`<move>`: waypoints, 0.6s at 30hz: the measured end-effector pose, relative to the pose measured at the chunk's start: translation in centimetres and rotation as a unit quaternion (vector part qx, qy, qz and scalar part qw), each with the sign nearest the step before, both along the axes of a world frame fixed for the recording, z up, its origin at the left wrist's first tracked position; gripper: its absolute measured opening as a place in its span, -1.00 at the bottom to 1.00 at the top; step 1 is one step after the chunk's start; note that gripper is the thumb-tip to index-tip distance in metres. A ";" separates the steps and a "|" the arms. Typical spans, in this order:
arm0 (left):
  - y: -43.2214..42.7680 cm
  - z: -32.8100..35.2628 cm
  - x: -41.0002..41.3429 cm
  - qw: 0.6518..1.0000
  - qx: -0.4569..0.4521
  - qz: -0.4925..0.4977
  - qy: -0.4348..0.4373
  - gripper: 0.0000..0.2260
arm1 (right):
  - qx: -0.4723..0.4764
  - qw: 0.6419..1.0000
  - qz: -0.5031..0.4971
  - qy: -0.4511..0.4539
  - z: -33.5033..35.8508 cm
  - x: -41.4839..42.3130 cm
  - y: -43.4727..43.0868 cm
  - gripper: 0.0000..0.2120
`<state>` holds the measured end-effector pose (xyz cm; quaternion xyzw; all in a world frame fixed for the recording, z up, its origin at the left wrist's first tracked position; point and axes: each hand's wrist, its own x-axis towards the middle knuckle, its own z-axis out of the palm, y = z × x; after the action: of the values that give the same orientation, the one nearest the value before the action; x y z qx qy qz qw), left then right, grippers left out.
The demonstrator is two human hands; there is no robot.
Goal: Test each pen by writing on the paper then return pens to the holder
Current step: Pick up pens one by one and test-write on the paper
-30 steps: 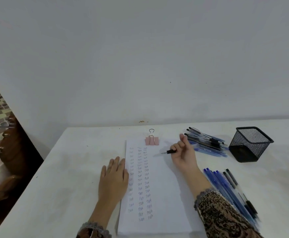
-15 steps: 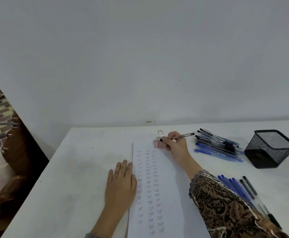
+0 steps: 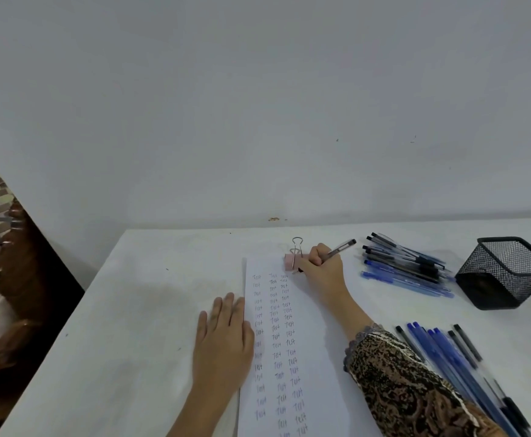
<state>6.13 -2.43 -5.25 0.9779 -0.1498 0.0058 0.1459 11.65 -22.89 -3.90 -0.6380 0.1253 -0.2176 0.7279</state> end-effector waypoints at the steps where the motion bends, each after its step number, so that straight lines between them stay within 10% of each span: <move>1: 0.0 0.0 0.0 1.000 -0.002 0.000 0.000 -0.16 | 0.001 1.000 -0.007 0.007 -0.3 0.2 -0.1 -0.44; 18: 0.1 0.0 -0.1 1.000 -0.010 0.000 0.001 -0.17 | 0.051 0.999 -0.002 0.011 -0.3 0.1 0.2 -0.44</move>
<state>6.00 -2.37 -5.22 0.9764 -0.1490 0.0061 0.1562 11.72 -22.68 -4.25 -0.6022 0.1454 -0.2049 0.7578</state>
